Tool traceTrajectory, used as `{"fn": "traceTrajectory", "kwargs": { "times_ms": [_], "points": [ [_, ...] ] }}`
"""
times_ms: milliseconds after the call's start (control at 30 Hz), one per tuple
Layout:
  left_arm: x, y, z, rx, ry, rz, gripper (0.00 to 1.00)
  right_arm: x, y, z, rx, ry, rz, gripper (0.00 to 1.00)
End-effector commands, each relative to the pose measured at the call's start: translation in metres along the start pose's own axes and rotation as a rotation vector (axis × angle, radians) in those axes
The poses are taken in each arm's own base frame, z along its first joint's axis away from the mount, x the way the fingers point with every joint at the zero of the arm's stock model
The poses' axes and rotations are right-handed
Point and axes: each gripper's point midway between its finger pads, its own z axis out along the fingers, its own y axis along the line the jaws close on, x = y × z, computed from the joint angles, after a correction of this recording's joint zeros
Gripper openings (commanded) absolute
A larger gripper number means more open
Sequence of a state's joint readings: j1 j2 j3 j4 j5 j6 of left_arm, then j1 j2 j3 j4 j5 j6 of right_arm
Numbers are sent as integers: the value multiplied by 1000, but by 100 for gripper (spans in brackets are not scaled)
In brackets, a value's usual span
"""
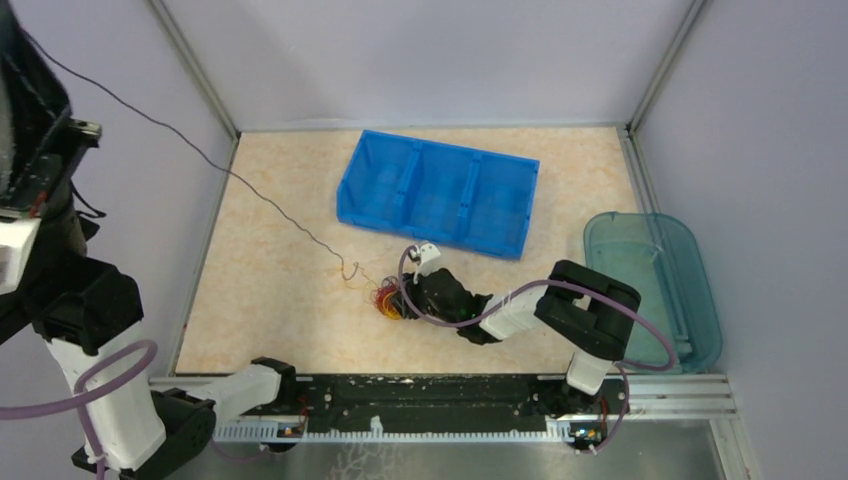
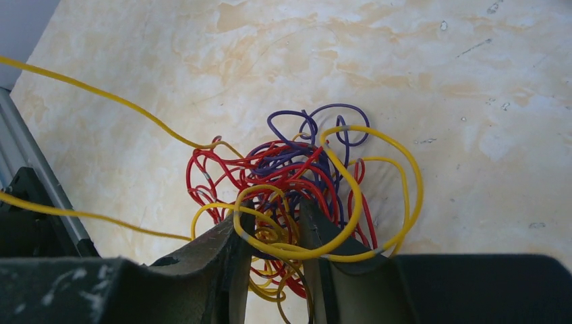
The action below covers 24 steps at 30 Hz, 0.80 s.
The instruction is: Untangle the cables
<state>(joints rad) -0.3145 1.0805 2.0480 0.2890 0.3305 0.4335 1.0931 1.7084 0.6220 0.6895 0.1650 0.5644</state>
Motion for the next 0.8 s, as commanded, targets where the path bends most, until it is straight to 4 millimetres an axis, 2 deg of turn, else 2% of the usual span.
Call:
{"fn": "traceTrajectory", "kwargs": {
  "times_ms": [0, 67, 100, 167, 300, 400, 467, 533, 600, 667, 767],
  "points": [
    [-39, 41, 11, -153, -128, 127, 0, -20, 12, -6, -23, -67, 12, 32],
    [-45, 41, 14, -141, -142, 141, 0, -18, 9, -7, -16, -68, 12, 32],
    [-48, 41, 13, -140, -155, 159, 0, -26, 12, -11, -24, -89, 17, 32],
    [-60, 46, 12, -165, -211, 230, 0, -27, 11, -12, -18, -94, 17, 30],
    [-98, 60, 14, -232, -346, 405, 0, -21, 5, -12, 5, -85, 26, 27],
    [-118, 62, 15, -252, -426, 559, 0, -16, -3, -14, 32, -85, 42, 25],
    [-126, 60, 15, -250, -459, 607, 0, -16, -9, -16, 59, -92, 48, 23],
    [-124, 59, 16, -241, -449, 603, 0, -15, -15, -18, 90, -95, 53, 21],
    [-103, 52, 22, -172, -355, 503, 0, -18, -19, -20, 111, -106, 57, 25],
    [-67, 33, 21, -56, -215, 353, 0, -31, -15, -25, 106, -133, 49, 46],
    [12, -28, -1, 183, 10, 107, 0, -69, 5, -39, 56, -209, 17, 67]
  ]
}}
